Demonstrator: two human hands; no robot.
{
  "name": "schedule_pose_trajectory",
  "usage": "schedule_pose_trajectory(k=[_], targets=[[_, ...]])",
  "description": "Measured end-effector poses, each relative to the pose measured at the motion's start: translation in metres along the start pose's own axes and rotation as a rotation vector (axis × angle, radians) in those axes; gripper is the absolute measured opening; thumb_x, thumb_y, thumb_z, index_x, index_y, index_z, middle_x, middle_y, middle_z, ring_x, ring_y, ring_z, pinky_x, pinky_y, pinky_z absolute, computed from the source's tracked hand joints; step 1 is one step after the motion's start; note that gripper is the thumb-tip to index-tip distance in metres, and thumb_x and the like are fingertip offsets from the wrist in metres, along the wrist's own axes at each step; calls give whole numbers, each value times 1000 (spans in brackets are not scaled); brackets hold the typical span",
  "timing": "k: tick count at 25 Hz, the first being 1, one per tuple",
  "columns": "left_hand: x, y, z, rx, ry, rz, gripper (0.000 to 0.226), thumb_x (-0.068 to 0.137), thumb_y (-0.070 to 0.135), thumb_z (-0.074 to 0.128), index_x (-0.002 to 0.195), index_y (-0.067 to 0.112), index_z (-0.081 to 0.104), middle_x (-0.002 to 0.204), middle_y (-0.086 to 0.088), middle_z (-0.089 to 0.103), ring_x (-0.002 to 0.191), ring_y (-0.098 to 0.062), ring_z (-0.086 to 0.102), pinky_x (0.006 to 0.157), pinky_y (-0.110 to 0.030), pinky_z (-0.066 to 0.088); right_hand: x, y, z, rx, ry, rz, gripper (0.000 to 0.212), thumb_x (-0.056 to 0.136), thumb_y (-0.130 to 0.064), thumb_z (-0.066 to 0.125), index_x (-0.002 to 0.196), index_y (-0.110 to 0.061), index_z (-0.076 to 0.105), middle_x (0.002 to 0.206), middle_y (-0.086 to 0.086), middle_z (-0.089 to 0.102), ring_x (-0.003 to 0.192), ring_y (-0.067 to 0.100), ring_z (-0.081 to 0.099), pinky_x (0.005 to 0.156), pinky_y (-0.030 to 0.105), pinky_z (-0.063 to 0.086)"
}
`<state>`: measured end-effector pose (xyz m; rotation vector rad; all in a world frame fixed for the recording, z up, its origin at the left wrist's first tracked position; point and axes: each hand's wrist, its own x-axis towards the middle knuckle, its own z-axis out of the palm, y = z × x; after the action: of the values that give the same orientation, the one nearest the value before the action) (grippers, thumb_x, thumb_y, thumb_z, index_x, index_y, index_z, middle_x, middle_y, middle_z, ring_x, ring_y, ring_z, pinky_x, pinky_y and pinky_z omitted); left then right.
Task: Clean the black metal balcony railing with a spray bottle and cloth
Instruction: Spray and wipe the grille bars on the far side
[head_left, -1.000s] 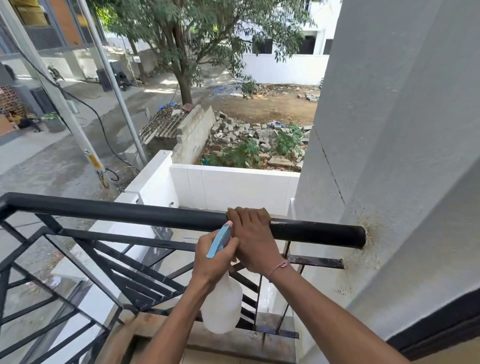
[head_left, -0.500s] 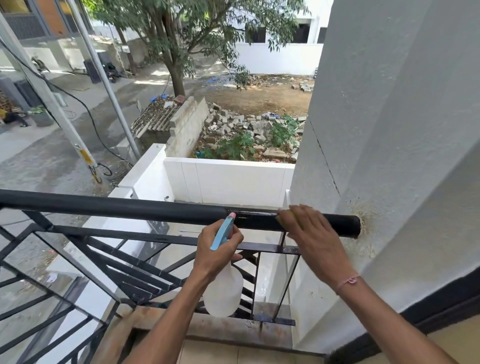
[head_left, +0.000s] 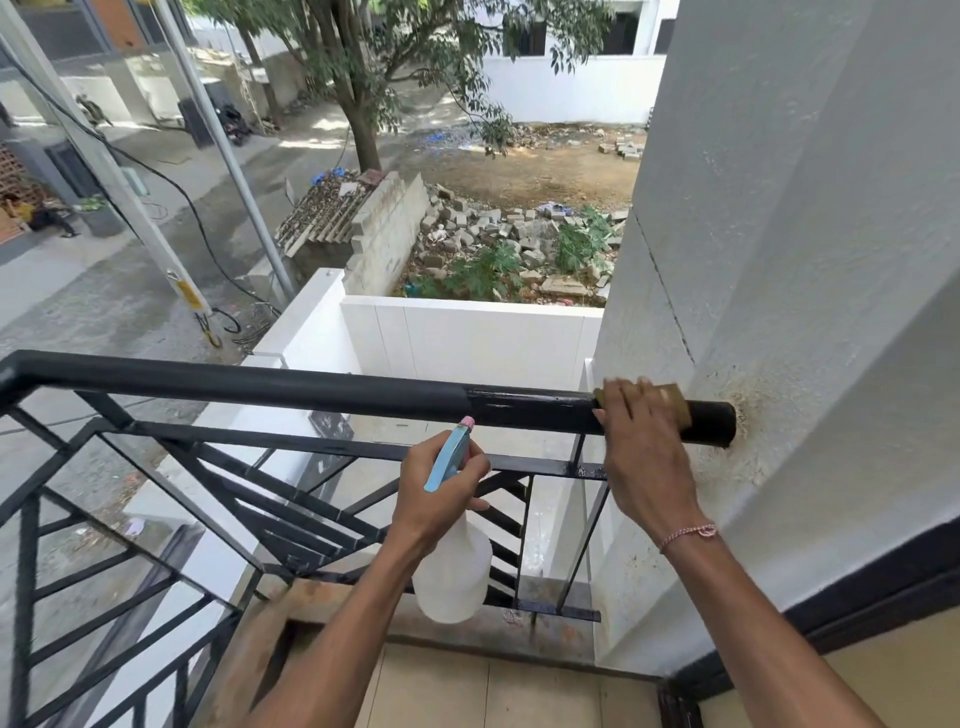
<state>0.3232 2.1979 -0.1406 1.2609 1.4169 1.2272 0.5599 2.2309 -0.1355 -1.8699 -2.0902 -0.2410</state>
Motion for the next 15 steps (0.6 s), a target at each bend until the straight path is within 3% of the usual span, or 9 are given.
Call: schedule_pose_trajectory(k=[5, 9, 12, 15], targets=[[-8, 1, -24, 8, 87, -3, 11, 93, 3, 66, 83, 6, 70, 84, -22, 64, 82, -34, 70, 55, -40, 63, 24, -87, 18, 122, 49, -252, 44, 105, -20, 34, 147, -8, 39, 141, 12, 49, 133, 31, 41, 120, 44, 26], [-15, 1, -55, -23, 181, 10, 7, 89, 12, 66, 85, 8, 69, 86, -20, 66, 83, -25, 72, 53, -36, 61, 53, -158, 34, 140, 63, -414, 44, 107, -29, 34, 144, -8, 42, 130, 10, 54, 117, 30, 50, 109, 42, 33], [-16, -5, -75, 18, 231, 19, 7, 96, 7, 64, 91, 10, 69, 89, -17, 68, 82, -17, 73, 53, -33, 61, 65, -181, 42, 58, 45, -596, 49, 103, -16, 34, 151, -4, 33, 141, 16, 48, 127, 35, 47, 113, 45, 33], [-15, -11, -84, 49, 255, 19, 8, 98, 8, 64, 94, 12, 69, 89, -16, 68, 83, -18, 73, 54, -32, 61, 67, -155, 44, -83, 97, -861, 58, 100, -6, 26, 158, -7, 19, 161, 16, 28, 147, 37, 28, 120, 50, 24]])
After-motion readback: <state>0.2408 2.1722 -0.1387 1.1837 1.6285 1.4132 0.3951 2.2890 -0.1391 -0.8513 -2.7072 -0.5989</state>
